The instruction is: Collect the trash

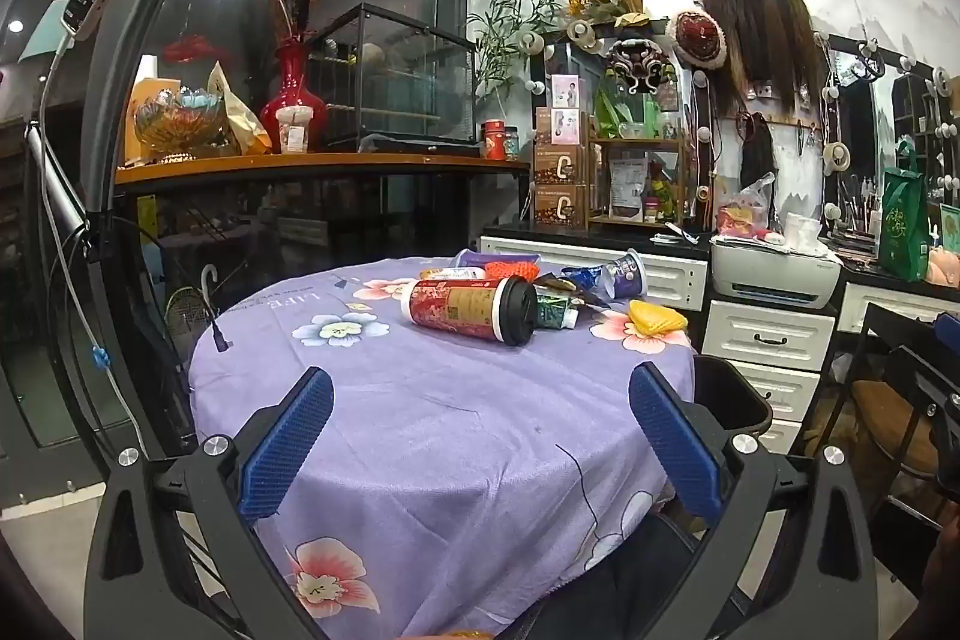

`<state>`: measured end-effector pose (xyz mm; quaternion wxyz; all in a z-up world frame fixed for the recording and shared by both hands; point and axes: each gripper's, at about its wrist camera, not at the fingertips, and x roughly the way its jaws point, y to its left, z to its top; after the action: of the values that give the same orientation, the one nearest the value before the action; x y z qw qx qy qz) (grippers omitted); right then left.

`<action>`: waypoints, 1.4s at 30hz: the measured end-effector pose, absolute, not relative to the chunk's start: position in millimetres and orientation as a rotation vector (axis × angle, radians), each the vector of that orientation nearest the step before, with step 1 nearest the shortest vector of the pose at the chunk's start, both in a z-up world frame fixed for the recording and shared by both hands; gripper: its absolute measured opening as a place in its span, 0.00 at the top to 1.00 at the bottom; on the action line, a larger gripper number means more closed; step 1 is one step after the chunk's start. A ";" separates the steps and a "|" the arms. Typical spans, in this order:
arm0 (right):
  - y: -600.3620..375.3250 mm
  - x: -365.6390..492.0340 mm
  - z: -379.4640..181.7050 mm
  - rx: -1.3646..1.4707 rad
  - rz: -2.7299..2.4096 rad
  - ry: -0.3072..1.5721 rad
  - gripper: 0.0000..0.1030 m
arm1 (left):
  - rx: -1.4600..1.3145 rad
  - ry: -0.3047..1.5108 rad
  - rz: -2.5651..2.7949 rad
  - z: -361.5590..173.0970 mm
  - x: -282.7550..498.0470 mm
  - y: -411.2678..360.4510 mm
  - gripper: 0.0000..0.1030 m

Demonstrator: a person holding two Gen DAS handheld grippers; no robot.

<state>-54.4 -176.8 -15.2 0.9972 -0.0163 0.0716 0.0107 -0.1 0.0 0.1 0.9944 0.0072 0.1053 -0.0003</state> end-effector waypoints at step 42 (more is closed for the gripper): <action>-174.8 -56.0 -16.4 -0.031 0.022 0.140 0.05 | 0.012 0.224 -0.004 -5.7 -0.2 -0.2 0.05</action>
<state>-56.0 -174.8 -16.4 0.9974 -0.0155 0.0700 0.0107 -0.2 -0.2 -5.7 0.9937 0.0060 0.1116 -0.0020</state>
